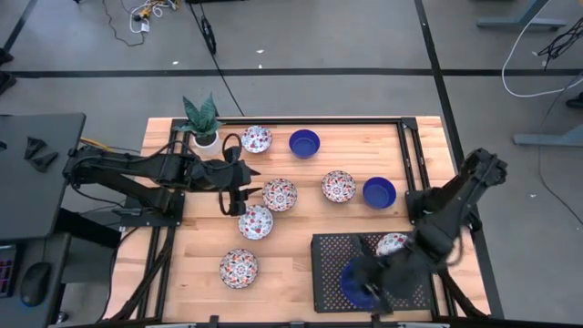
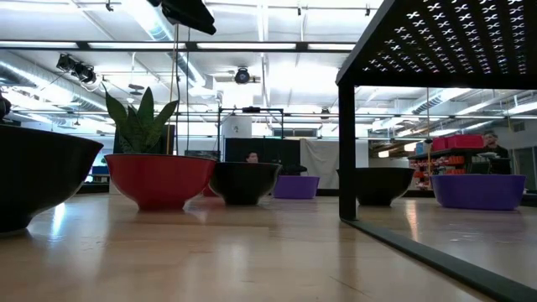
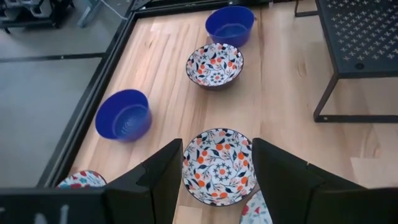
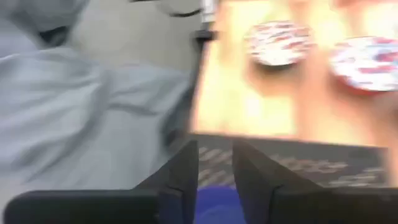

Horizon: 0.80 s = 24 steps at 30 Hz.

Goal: Pick & Place Mini bowls
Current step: Put the left blue bowl on the shelf

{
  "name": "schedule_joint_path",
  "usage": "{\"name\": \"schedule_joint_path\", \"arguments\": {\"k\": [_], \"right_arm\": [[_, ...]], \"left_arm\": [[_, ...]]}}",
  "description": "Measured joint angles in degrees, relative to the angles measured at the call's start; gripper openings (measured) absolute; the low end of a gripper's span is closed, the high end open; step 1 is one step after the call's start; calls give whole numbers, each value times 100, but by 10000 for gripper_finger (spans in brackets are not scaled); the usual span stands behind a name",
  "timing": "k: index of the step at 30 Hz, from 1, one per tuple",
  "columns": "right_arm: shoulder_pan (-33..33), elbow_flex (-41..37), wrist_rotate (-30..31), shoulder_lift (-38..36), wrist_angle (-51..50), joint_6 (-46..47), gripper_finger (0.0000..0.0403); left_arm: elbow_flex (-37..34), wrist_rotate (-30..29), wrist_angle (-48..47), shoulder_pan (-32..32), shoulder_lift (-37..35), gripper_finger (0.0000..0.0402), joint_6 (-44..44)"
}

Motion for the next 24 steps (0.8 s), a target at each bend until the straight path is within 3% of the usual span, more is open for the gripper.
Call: {"name": "schedule_joint_path", "arguments": {"k": [7, 11, 24], "right_arm": [[-1211, -2, -1714, 307, -396, -292, 14], [-1421, 0, -2512, 466, -729, -381, 9], [-1391, 0, -2518, 524, -1595, -29, 7]], "left_arm": [[-2, -17, -209, 0, 0, 197, -400], [-2, -17, -251, -6, 0, 197, -473], [-2, -17, -269, -9, 0, 197, -513]]}}
